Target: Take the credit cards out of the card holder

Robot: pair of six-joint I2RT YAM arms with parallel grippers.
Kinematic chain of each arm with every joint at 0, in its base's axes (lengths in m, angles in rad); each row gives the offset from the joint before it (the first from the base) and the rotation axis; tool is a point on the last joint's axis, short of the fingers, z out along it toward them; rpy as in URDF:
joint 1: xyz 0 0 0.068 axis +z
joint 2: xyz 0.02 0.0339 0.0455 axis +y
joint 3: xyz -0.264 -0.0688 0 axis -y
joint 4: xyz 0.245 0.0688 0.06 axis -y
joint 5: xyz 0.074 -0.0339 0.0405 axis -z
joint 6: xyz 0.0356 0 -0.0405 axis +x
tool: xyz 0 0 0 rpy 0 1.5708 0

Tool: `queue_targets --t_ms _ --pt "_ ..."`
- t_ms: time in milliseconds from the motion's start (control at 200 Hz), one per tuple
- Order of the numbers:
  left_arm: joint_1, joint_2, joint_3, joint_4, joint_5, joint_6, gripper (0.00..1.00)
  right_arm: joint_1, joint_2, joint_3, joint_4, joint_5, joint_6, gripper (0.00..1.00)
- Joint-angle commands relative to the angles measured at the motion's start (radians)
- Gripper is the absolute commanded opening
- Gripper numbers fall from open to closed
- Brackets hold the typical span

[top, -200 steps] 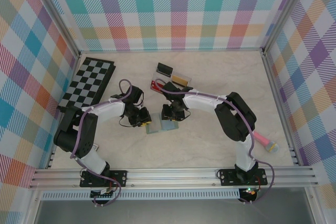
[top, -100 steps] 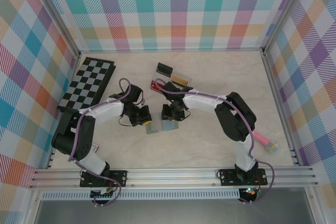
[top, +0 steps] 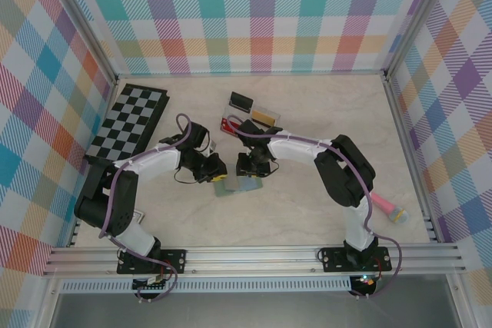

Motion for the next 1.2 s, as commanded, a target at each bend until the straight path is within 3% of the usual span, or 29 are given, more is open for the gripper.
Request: queue_targets --t_ms 0,255,415,620,1195 --pt "-0.008 -0.019 0.012 0.021 0.051 0.013 0.18 0.005 0.013 0.000 -0.012 -0.023 -0.002 0.36" --pt "-0.008 -0.035 0.017 0.007 0.046 0.022 0.23 0.003 0.003 -0.009 0.001 -0.026 -0.001 0.38" --pt "-0.008 -0.047 0.041 -0.084 -0.049 0.067 0.18 0.003 0.000 -0.016 0.005 -0.028 0.001 0.38" --pt "-0.008 -0.042 0.061 -0.133 -0.091 0.108 0.16 0.003 0.000 -0.022 0.011 -0.029 0.002 0.38" --pt "-0.008 0.011 0.033 -0.001 0.032 0.056 0.24 0.002 -0.009 -0.029 0.024 -0.045 0.005 0.38"
